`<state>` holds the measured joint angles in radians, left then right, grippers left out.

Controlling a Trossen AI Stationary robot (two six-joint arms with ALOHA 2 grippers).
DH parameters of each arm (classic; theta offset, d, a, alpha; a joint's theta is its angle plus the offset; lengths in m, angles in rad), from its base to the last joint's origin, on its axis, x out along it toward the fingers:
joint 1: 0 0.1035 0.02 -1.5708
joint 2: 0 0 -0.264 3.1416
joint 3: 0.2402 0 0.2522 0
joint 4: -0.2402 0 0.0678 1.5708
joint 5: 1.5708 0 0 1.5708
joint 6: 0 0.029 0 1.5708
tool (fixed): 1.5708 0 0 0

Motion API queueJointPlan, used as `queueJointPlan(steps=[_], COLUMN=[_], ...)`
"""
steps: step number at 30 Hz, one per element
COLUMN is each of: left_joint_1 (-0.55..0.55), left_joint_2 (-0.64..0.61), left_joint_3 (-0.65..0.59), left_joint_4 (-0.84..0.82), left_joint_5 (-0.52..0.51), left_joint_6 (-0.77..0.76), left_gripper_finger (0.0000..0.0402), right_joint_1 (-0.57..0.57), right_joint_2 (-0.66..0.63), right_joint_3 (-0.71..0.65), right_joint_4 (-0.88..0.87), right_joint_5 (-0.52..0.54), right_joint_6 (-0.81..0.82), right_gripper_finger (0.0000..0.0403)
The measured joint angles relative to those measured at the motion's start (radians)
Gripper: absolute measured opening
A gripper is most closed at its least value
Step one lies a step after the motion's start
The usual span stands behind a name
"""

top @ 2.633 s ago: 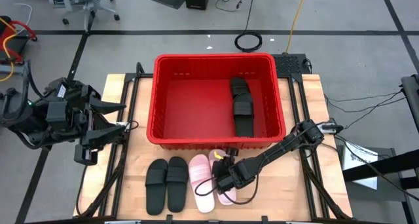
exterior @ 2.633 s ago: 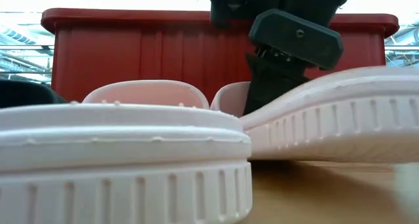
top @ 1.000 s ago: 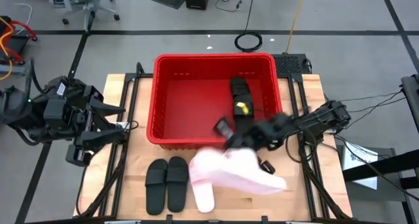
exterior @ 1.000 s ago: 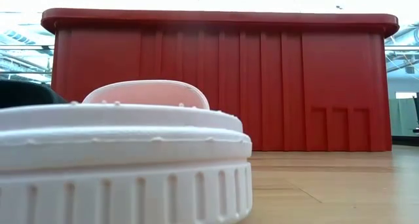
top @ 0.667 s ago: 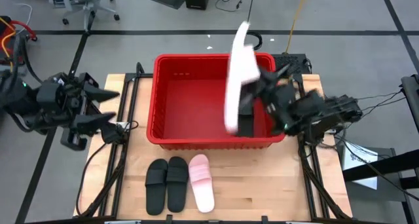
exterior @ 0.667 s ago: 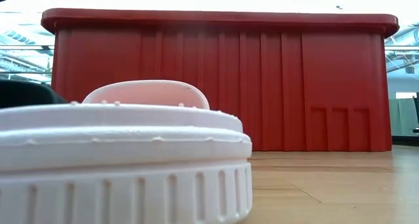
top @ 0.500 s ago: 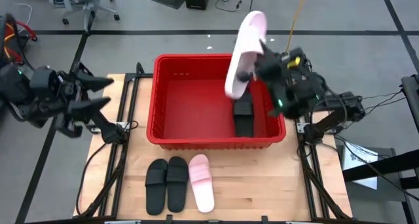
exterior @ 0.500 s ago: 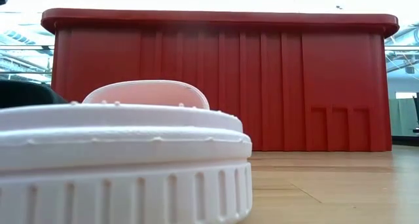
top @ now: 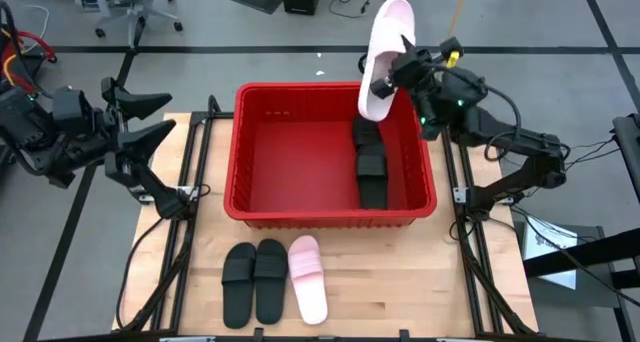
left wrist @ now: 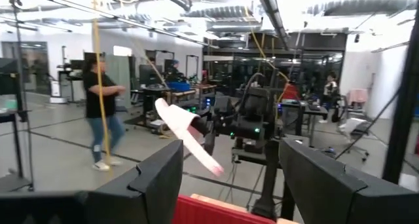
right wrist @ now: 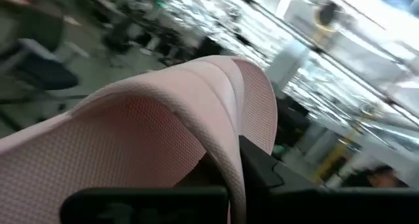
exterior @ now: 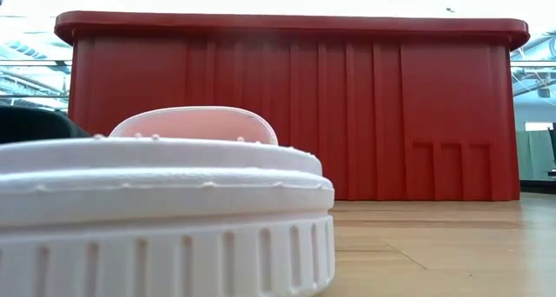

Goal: Pick and place slides into bin
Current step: Put the pink slipper into the red container

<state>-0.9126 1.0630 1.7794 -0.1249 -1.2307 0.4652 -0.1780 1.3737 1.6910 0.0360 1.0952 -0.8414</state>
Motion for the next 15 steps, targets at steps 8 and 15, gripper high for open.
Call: queueJointPlan(steps=[8, 15], left_joint_1=[0.066, 0.097], left_joint_2=[0.003, 0.021], left_joint_3=[0.000, 0.000], left_joint_4=[0.003, 0.000], left_joint_5=[-0.002, -0.002], left_joint_6=[0.010, -0.015], left_gripper_finger=[0.0255, 0.0255], right_joint_1=[-0.271, -0.392], right_joint_2=[0.019, 0.083], right_joint_3=[0.264, 0.351], right_joint_4=[-0.417, -0.706], right_joint_5=[-1.051, -1.466], right_joint_6=[0.707, 0.720], right_gripper_finger=[0.0002, 0.0002])
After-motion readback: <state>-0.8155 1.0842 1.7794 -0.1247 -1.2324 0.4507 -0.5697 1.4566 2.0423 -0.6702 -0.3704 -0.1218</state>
